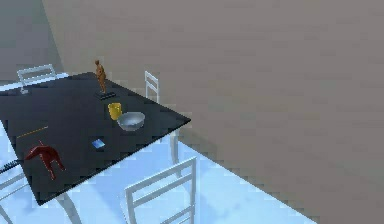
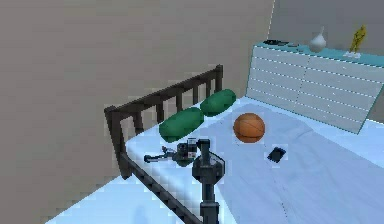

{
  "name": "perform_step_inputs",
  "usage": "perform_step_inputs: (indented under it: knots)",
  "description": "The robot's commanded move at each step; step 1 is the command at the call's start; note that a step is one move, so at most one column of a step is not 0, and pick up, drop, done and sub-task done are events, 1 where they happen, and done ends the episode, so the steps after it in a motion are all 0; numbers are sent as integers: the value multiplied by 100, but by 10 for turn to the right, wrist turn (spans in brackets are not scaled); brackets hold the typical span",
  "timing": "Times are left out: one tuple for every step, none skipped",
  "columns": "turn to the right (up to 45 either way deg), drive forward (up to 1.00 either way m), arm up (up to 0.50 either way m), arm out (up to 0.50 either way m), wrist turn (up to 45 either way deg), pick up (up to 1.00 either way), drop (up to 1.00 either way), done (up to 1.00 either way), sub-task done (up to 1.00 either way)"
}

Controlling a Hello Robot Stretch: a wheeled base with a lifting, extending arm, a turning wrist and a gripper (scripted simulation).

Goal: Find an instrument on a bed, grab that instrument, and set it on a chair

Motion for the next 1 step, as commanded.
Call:
perform_step_inputs:
  knots:
    - [0, 0, 0, 0, 450, 0, 0, 0, 0]
